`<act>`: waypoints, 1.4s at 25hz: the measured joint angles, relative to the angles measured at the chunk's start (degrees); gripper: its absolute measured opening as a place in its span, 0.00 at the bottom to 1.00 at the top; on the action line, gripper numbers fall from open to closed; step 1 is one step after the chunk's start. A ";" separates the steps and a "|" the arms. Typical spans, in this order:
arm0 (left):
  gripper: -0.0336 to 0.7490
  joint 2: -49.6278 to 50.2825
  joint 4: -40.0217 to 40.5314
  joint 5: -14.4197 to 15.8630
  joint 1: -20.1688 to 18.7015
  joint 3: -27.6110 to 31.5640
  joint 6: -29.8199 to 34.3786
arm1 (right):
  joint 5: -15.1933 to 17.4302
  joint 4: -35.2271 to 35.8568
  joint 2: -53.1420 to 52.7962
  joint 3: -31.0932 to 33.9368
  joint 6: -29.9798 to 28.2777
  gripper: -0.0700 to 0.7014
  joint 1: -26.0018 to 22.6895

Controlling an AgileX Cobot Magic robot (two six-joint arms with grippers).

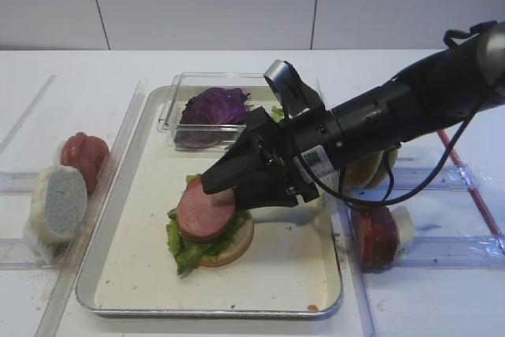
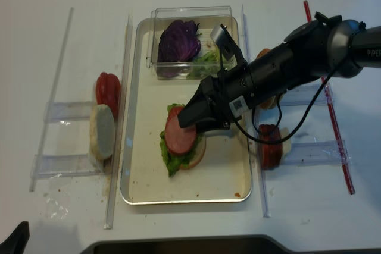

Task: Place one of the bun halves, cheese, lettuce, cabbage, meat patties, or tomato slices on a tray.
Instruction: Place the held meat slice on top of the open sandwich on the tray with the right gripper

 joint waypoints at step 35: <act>0.61 0.00 0.00 0.00 0.00 0.00 0.00 | -3.24 -9.15 -2.85 0.00 6.64 0.64 0.00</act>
